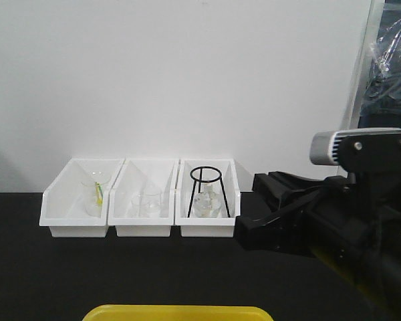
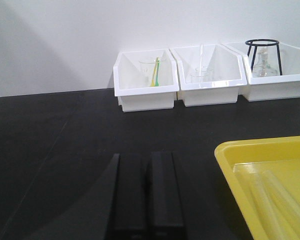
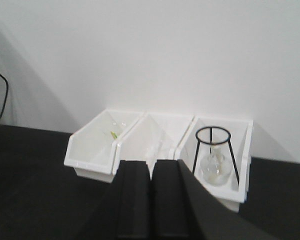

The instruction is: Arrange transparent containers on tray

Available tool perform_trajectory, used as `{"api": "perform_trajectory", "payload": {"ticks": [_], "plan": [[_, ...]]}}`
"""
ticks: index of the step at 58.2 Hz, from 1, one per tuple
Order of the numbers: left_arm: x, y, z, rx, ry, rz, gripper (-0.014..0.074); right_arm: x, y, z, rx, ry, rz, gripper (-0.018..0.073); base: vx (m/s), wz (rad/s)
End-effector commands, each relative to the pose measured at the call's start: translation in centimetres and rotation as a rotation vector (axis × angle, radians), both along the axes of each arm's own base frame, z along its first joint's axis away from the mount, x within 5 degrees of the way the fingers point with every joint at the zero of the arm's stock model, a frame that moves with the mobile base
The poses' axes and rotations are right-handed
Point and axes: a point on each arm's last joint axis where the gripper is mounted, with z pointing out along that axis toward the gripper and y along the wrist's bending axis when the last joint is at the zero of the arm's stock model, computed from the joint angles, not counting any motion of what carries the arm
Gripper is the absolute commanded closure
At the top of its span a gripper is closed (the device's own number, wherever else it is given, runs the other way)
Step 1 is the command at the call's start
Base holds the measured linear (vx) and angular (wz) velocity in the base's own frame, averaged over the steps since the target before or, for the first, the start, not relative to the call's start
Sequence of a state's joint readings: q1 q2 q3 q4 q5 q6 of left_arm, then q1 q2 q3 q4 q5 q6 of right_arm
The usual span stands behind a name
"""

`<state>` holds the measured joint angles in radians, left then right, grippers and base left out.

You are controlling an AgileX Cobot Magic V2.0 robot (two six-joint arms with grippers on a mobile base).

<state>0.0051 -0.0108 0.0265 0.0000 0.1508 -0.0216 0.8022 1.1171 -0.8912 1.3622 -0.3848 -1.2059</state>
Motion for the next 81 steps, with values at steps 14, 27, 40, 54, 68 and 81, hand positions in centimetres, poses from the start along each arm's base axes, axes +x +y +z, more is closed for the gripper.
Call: {"api": "perform_trajectory", "payload": {"ticks": [14, 27, 40, 54, 68, 81], "plan": [[0.0, 0.0, -0.4, -0.010, -0.068, -0.005, 0.0604, -3.8, -2.6, -0.4, 0.050, -0.261, 0.105, 0.0572, 0.00, 0.00], [0.0, 0.0, -0.4, -0.010, -0.068, -0.005, 0.0604, -6.1, -4.8, -3.4, -0.021, -0.302, 0.133, 0.0572, 0.00, 0.00], [0.0, 0.0, -0.4, -0.010, -0.068, -0.005, 0.0604, -7.3, -8.4, -4.9, -0.119, -0.243, 0.071, 0.0572, 0.00, 0.00], [0.0, 0.0, -0.4, -0.010, -0.068, -0.005, 0.0604, -9.3, -13.0, -5.7, -0.116, -0.101, -0.191, 0.0572, 0.00, 0.00], [0.0, 0.0, -0.4, -0.010, -0.068, -0.005, 0.0604, -12.4, -15.1, -11.6, -0.099, -0.213, -0.382, 0.0572, 0.00, 0.00], [0.0, 0.0, -0.4, -0.010, -0.067, -0.005, 0.0604, -13.9, -15.3, -17.3, -0.220, -0.189, -0.403, 0.0572, 0.00, 0.00]]}}
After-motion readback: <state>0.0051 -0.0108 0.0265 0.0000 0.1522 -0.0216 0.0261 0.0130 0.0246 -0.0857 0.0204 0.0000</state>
